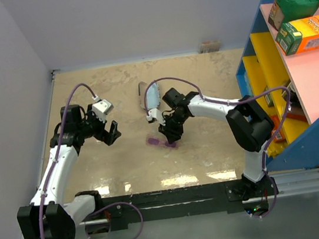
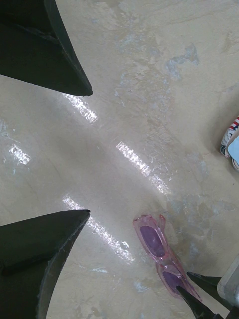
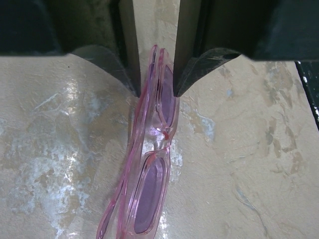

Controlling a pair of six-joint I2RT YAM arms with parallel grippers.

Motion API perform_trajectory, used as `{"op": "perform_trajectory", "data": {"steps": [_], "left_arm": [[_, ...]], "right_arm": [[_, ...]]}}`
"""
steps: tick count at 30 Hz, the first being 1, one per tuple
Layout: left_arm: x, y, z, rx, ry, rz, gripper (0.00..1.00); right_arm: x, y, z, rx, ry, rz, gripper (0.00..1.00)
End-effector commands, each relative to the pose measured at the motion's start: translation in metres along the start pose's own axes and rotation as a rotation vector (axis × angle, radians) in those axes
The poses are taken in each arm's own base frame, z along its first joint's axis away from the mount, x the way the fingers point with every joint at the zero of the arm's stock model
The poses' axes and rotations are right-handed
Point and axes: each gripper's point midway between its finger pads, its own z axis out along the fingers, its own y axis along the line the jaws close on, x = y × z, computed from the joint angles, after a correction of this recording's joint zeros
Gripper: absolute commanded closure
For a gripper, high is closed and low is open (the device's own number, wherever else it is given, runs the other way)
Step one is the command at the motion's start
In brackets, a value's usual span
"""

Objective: Organize the sunglasses

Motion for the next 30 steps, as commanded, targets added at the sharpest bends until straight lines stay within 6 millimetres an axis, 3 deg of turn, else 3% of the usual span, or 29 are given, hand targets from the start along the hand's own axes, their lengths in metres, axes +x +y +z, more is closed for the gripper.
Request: {"op": "perform_trajectory", "data": {"steps": [1,12,22,30], "left_arm": [[-0.007,0.001,-0.002,0.000,-0.033,0.008,0.00],[-0.007,0.001,-0.002,-0.001,-0.036,0.010,0.00],[-0.007,0.001,-0.002,-0.004,-0.035,0.009,0.00],[-0.007,0.002,-0.003,-0.007,-0.036,0.012,0.00]], "right_arm": [[-0.012,-0.003,-0.003,-0.013,-0.020,-0.031,0.71],[-0.013,0.004,-0.011,-0.043,-0.004,-0.048,0.99],[-0.031,0.013,-0.023,-0.056,-0.059,-0.025,1.00],[-0.042,0.015,-0.028,-0.029,-0.101,0.089,1.00]]}}
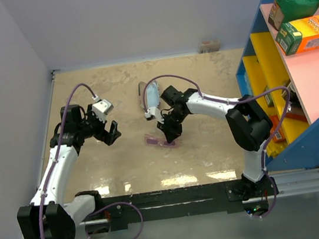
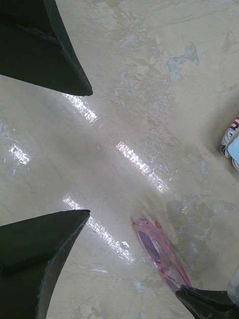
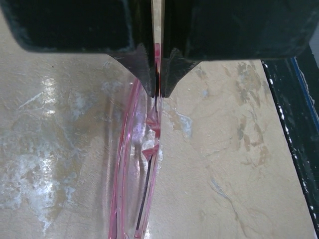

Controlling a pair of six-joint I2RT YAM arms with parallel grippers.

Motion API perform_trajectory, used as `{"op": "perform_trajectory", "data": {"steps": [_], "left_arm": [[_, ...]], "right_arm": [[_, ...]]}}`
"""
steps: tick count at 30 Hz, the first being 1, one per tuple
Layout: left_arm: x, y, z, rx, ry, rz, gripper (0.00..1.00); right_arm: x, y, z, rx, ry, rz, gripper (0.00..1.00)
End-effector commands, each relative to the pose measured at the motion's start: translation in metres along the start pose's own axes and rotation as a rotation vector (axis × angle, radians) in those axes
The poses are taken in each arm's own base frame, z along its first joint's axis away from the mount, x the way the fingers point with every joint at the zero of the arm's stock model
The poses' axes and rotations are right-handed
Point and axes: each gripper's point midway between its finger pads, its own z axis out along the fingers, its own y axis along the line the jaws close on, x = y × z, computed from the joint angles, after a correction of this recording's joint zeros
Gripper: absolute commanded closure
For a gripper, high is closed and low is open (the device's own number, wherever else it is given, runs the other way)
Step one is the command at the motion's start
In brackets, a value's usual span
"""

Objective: Organize the sunglasses

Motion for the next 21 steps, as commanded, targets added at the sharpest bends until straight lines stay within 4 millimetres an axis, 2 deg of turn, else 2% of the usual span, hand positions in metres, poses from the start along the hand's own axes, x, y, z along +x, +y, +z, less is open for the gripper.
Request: {"op": "perform_trajectory", "data": {"steps": [1,5,10,13,18,21], "left_arm": [[-0.007,0.002,-0.003,-0.007,-0.036,0.011,0.00],[-0.007,0.001,-0.003,-0.007,-0.036,0.011,0.00],[-0.007,0.004,-0.004,-0.019,-0.035,0.012,0.00],[-0.009,0.005,-0.005,-0.029,-0.040,0.015,0.00],[-0.010,0.006,-0.006,-0.039,-0.041,0.017,0.00],[-0.010,0.006,-0.006,-0.040,-0.042,0.019,0.00]], "right_arm": [[-0.030,0.003,-0.021,0.045,-0.088,0.039,1.00],[-0.028,-0.002,-0.025,0.079,-0.075,0.049,1.00],[-0.043,-0.010,-0.039,0.124,-0.092,0.056,1.00],[-0.059,-0.023,-0.059,0.136,-0.157,0.079,1.00],[-0.083,-0.056,-0.098,0.182,-0.292,0.169,1.00],[-0.094,-0.066,-0.111,0.167,-0.345,0.209,1.00]]}}
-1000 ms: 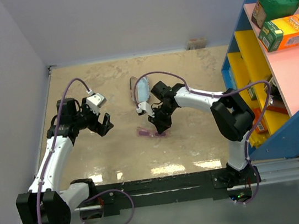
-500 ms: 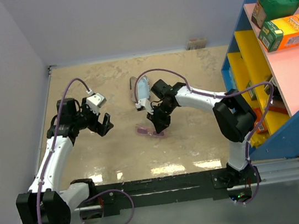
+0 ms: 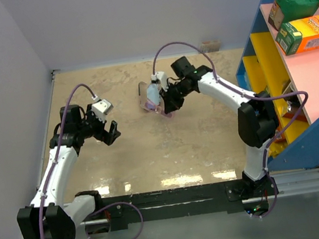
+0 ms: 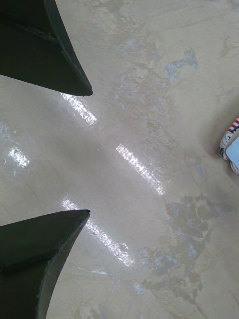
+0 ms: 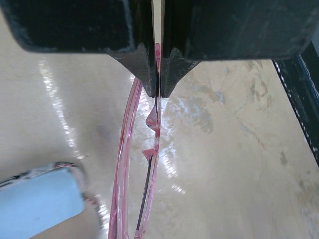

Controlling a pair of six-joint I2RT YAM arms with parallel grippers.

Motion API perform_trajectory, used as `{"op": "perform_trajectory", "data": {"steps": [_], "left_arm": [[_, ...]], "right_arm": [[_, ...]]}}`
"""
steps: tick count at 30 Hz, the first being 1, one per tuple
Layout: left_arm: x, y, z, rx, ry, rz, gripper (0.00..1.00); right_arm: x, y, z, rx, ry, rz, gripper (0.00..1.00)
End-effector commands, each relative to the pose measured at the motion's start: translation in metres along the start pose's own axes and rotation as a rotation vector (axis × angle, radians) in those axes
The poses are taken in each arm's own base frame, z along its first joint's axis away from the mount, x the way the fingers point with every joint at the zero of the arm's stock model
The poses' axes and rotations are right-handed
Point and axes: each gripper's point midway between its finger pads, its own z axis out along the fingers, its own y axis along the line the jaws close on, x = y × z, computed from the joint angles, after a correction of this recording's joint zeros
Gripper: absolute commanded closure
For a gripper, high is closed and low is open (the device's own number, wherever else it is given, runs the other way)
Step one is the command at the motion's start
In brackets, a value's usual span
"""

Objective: Organize the sunglasses

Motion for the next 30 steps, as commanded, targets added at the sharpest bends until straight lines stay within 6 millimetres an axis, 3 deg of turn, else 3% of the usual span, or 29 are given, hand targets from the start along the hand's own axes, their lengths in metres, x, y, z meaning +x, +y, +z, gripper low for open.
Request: {"op": "perform_trajectory", "data": {"steps": [1,20,30], "left_arm": [[-0.007,0.005,-0.003,-0.027,-0.034,0.009,0.00],[-0.003,0.010,0.001,-0.038,-0.019,-0.001,0.00],[-0.004,0.009,0.000,-0.037,-0.024,0.003,0.00]], "right_arm": [[-0.042,-0.006,-0.023,-0.029,-0.127,0.060,1.00],[-0.138,-0.031,-0.054,0.030,-0.422,0.102,1.00],[-0.150,-0.029,-0.057,-0.018,-0.545,0.145,1.00]]}}
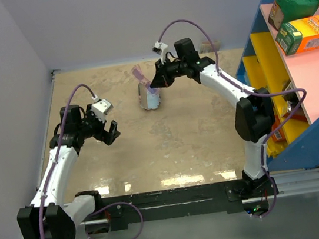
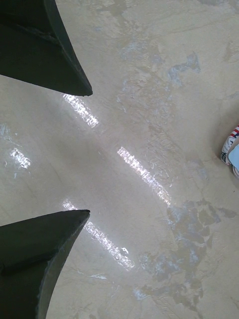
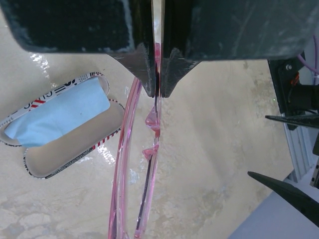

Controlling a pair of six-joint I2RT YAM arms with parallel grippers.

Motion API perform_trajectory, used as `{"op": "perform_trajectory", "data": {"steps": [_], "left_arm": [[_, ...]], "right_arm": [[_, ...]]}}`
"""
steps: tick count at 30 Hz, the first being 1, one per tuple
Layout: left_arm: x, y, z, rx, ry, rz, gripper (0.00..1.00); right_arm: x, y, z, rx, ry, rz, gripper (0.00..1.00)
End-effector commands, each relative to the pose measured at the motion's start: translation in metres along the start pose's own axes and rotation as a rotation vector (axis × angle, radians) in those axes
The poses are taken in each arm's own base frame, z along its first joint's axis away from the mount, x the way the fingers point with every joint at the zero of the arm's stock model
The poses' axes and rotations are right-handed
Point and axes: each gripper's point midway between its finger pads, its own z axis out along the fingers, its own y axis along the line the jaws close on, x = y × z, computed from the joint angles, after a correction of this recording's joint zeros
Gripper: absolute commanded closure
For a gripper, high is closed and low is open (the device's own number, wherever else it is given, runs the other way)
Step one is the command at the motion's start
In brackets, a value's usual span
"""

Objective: Organize the sunglasses

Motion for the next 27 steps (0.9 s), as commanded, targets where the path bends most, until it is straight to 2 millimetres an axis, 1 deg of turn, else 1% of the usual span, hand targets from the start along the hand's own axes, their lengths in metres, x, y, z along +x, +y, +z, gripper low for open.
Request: {"op": "perform_trajectory", "data": {"steps": [1,3,4,9,12,18,19,20,22,23,27], "left_arm": [[-0.006,0.006,0.000,-0.019,-0.030,0.003,0.00],[-0.006,0.006,-0.001,-0.023,-0.031,0.003,0.00],[-0.005,0.007,0.000,-0.024,-0.031,0.002,0.00],[-0.004,0.007,0.000,-0.022,-0.027,-0.002,0.00],[-0.004,0.007,0.001,-0.023,-0.027,-0.001,0.00],[-0.002,0.009,0.002,-0.030,-0.023,-0.003,0.00],[0.000,0.009,0.003,-0.028,-0.017,-0.007,0.00],[-0.001,0.010,0.003,-0.032,-0.017,-0.007,0.00],[0.001,0.011,0.004,-0.030,-0.011,-0.011,0.00],[0.002,0.011,0.005,-0.031,-0.007,-0.016,0.00],[0.004,0.012,0.005,-0.036,0.000,-0.018,0.00]], "right_arm": [[-0.037,0.019,-0.013,-0.042,-0.148,0.000,1.00],[-0.039,0.016,-0.012,-0.033,-0.170,-0.003,1.00],[-0.041,0.015,-0.011,-0.026,-0.183,0.025,1.00],[-0.047,-0.003,-0.009,0.071,-0.243,0.090,1.00],[-0.045,-0.012,-0.006,0.113,-0.261,0.150,1.00],[-0.030,-0.034,0.014,0.159,-0.254,0.319,1.00],[-0.032,-0.038,0.015,0.166,-0.260,0.325,1.00],[-0.028,-0.043,0.020,0.173,-0.251,0.338,1.00],[-0.024,-0.048,0.025,0.184,-0.245,0.347,1.00],[-0.018,-0.057,0.028,0.215,-0.243,0.371,1.00],[-0.012,-0.079,0.034,0.301,-0.257,0.417,1.00]]}}
